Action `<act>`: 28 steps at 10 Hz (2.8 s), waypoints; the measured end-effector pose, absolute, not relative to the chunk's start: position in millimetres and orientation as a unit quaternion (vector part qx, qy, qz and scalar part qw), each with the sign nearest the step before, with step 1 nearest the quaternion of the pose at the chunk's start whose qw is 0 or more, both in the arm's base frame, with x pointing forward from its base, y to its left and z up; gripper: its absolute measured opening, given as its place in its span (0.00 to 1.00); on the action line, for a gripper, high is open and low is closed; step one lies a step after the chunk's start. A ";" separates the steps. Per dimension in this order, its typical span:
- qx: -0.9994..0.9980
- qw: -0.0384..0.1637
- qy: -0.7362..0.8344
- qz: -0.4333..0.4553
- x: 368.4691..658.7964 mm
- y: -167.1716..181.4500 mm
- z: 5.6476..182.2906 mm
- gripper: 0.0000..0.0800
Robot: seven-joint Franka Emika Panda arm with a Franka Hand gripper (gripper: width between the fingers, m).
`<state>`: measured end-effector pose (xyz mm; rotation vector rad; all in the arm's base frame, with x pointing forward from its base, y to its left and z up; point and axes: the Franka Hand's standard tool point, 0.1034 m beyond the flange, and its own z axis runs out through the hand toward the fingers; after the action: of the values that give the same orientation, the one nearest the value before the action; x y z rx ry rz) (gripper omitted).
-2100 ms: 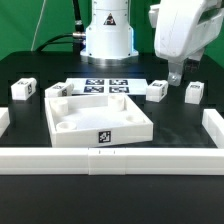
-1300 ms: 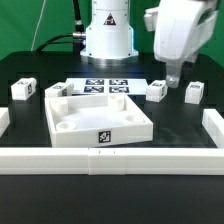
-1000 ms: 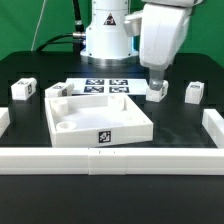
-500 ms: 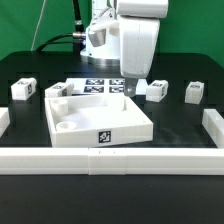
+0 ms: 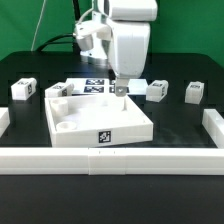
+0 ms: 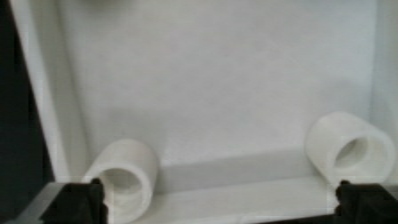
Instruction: Assemble one leg
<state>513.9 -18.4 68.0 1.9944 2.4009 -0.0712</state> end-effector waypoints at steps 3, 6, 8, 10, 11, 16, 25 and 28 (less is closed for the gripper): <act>0.613 -0.001 0.790 -0.024 490.4 -46.6 54.6 0.81; 0.610 -0.004 0.792 -0.025 488.6 -46.0 51.8 0.81; 0.611 -0.017 0.791 -0.028 472.4 -47.8 34.7 0.81; 0.613 -0.024 0.789 -0.030 464.5 -49.6 25.3 0.81; 0.615 -0.028 0.787 -0.031 461.7 -51.0 21.6 0.81; 0.616 -0.033 0.786 -0.033 458.3 -51.0 15.9 0.49; 0.617 -0.032 0.785 -0.033 459.0 -51.3 16.2 0.08; 0.657 -0.031 0.753 -0.029 462.4 -16.6 17.3 0.08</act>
Offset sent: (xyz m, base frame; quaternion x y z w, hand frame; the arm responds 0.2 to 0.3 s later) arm 0.0000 0.0000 0.0000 0.0000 0.0000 0.0000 1.0000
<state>462.4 -16.6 17.3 2.1048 2.4139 -0.0926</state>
